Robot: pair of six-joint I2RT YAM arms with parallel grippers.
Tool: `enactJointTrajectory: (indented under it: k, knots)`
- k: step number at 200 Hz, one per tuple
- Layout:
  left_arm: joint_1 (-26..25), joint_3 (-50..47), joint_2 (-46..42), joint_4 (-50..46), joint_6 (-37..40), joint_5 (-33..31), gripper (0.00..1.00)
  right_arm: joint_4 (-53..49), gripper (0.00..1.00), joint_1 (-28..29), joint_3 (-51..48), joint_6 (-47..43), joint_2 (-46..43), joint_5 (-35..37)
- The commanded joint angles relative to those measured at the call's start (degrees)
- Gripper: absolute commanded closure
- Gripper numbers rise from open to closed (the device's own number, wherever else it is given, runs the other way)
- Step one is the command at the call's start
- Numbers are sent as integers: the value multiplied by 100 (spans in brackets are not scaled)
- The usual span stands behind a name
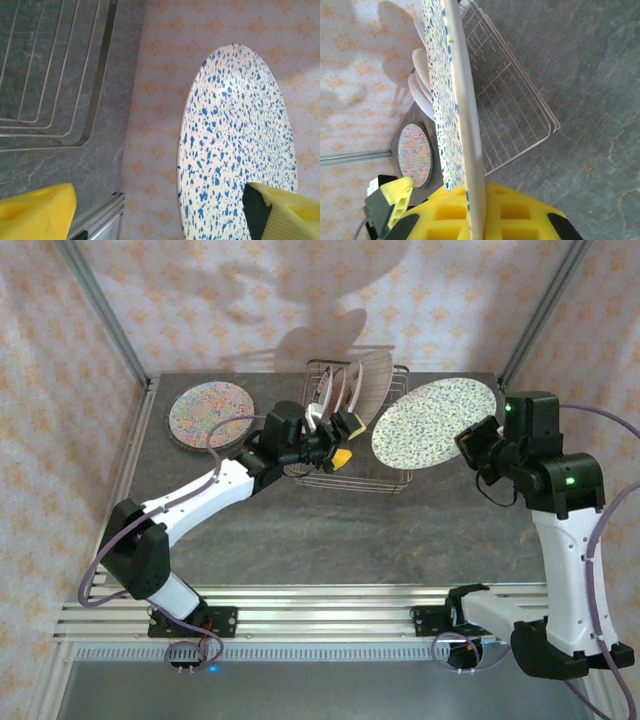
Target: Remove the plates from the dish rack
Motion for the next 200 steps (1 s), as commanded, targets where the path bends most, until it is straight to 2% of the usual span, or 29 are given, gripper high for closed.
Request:
enactJointTrajectory:
  k: [1, 53, 66, 159, 185, 200]
  knots:
    - [37, -66, 92, 690, -408, 258, 21, 790, 100, -43, -133, 315, -161, -416]
    - [20, 51, 354, 1245, -757, 561, 34, 1337, 100, -81, -691, 598, -341, -858]
    - [20, 95, 391, 1259, -763, 623, 40, 1480, 100, -84, -809, 668, -370, -934]
    - [20, 89, 536, 1804, -1080, 582, 69, 2086, 100, -93, -1323, 969, -387, -1466]
    - [20, 96, 540, 1881, -1098, 582, 91, 2114, 100, -94, -1414, 980, -369, -1556]
    - [20, 107, 518, 1891, -1098, 574, 100, 2106, 100, -93, -1430, 942, -363, -1574]
